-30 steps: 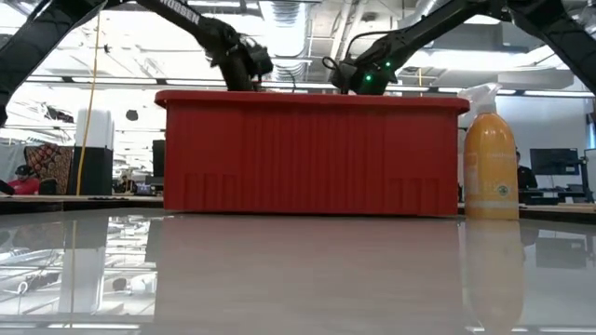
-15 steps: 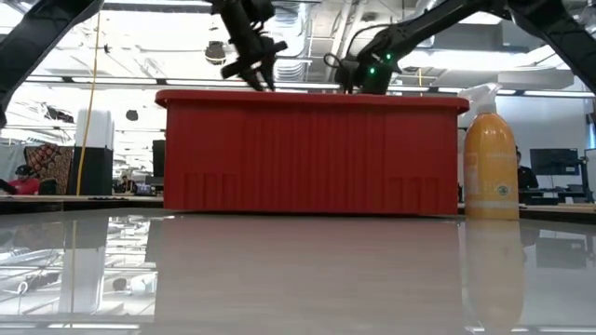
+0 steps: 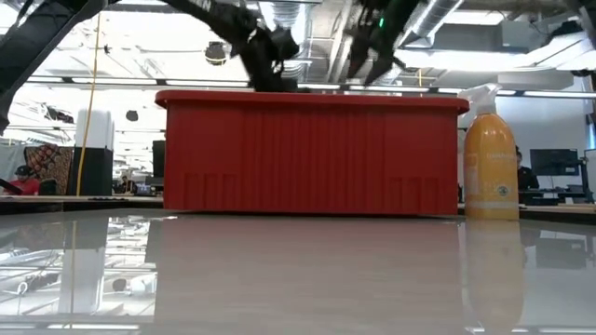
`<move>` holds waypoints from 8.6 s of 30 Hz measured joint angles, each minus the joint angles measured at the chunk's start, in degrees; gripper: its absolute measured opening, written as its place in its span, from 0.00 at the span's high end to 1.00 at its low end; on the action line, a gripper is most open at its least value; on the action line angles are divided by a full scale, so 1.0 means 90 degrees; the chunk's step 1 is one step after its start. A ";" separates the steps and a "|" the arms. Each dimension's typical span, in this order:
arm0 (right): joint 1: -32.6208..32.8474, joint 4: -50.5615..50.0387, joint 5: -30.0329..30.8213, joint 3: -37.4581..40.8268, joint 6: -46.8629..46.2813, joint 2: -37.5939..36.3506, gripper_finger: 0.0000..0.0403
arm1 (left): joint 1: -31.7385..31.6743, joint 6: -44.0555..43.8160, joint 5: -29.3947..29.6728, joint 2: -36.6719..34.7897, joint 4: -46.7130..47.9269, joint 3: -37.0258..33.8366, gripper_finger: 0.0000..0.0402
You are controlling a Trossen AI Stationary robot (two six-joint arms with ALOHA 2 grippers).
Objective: Fold Laundry from Bin
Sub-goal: Put the stacked folded clothes into the red bin, then return to Home Position
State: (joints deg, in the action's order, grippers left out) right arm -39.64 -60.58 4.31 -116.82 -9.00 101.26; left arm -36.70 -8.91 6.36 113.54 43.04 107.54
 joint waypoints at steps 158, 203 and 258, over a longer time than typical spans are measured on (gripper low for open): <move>0.3099 0.6750 -0.1141 1.2508 -0.0335 -0.9254 0.88 | 0.5689 -0.1741 0.3336 -1.1616 -0.5342 -1.1902 0.77; 0.3101 0.6751 -0.1141 1.2508 -0.0337 -0.9254 0.88 | 0.5723 -0.1740 0.3338 -1.1613 -0.5339 -1.1902 0.77; 0.3099 0.6750 -0.1141 1.2505 -0.0335 -0.9256 0.88 | 0.5723 -0.1746 0.3338 -1.1614 -0.5341 -1.1903 0.77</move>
State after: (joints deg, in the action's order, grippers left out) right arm -11.75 0.17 -5.96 -4.27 -12.01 17.96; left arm 14.80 -24.62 36.40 9.01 -5.03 0.42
